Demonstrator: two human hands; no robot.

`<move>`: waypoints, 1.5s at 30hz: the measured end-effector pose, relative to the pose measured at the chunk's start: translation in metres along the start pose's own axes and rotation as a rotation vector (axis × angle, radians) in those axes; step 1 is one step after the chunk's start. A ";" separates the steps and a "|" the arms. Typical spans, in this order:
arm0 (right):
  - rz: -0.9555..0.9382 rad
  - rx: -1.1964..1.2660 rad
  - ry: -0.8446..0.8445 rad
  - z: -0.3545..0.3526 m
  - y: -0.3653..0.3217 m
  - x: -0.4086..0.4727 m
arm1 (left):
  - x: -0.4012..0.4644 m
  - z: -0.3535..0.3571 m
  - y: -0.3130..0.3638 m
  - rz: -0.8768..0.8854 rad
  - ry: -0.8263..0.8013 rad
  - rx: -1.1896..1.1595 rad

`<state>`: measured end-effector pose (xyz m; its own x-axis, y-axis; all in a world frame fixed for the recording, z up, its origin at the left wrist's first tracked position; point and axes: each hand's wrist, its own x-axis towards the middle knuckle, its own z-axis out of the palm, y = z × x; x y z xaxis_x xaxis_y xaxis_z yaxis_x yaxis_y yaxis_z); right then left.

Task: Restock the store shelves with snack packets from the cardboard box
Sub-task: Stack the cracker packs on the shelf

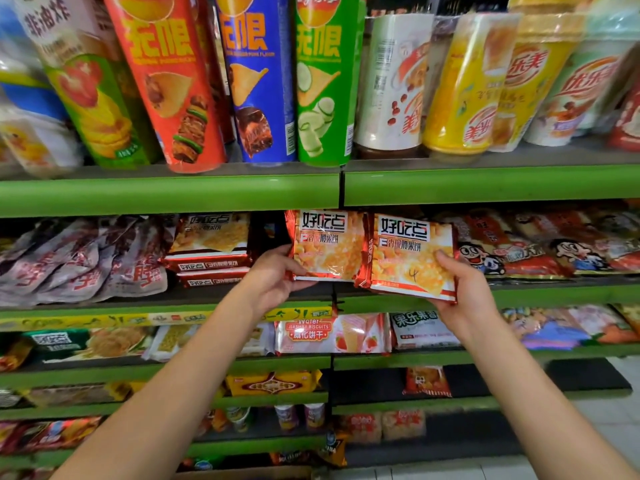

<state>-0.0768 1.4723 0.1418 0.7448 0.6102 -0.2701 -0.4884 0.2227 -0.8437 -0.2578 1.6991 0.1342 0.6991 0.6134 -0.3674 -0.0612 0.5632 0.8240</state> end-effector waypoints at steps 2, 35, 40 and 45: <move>-0.001 0.002 0.006 -0.001 0.000 0.000 | 0.000 0.000 -0.001 -0.003 0.006 0.000; -0.045 -0.019 -0.089 0.023 0.006 -0.003 | -0.009 0.000 -0.003 0.050 0.000 0.003; -0.061 -0.030 -0.099 0.018 0.006 -0.004 | -0.013 0.007 -0.003 0.099 0.055 0.035; -0.032 0.078 -0.056 0.002 0.006 -0.009 | -0.040 0.010 -0.003 0.161 0.110 0.028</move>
<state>-0.0881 1.4698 0.1402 0.7349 0.6430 -0.2155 -0.5006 0.2999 -0.8121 -0.2786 1.6678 0.1507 0.5994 0.7523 -0.2734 -0.1448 0.4379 0.8873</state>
